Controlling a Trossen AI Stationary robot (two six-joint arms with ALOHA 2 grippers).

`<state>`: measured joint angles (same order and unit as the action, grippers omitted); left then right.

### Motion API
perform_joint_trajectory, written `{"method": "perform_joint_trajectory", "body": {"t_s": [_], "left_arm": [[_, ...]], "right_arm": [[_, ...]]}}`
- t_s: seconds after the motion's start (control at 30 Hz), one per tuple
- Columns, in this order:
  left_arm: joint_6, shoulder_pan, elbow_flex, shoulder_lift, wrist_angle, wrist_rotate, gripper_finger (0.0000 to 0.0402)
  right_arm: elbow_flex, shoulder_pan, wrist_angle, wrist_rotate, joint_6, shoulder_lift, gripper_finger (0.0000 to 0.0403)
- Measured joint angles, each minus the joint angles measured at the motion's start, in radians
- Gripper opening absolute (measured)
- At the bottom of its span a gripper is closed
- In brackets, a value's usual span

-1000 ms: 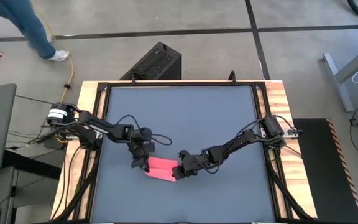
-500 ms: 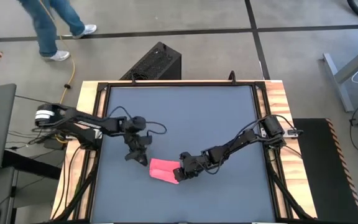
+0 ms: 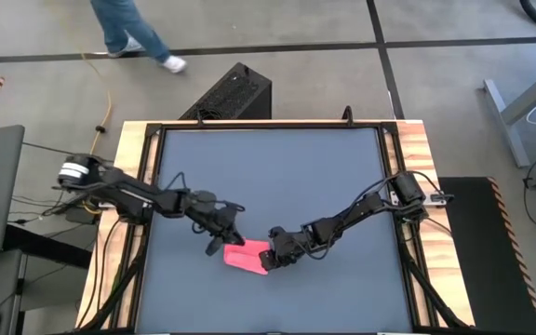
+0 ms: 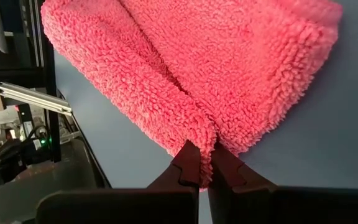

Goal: Roll towel
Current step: Roll the pink towel

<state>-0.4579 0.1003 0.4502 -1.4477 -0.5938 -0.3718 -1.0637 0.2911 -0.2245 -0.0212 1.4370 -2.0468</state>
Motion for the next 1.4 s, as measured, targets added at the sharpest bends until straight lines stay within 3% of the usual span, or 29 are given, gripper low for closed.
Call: {"method": "perform_joint_trajectory", "body": {"t_s": [0.27, 0.8, 1.27, 1.4], "left_arm": [[-0.034, 0.01, 0.101, -0.192, -0.037, -0.176, 0.0], [-0.019, 0.0, 0.109, -0.207, -0.008, -0.112, 0.0], [0.061, -0.011, 0.109, -0.207, 0.206, -0.139, 0.0], [0.073, -0.01, 0.109, -0.207, 0.228, -0.132, 0.0]], "right_arm": [[0.0, -0.016, 0.0, 0.0, -0.021, 0.0, 0.0027], [0.0, -0.019, 0.0, -0.005, -0.03, 0.0, 0.0027], [0.0, -0.018, -0.003, 0.008, -0.02, 0.0, 0.0044], [0.002, -0.018, -0.041, 0.021, -0.095, -0.001, 0.005]]}}
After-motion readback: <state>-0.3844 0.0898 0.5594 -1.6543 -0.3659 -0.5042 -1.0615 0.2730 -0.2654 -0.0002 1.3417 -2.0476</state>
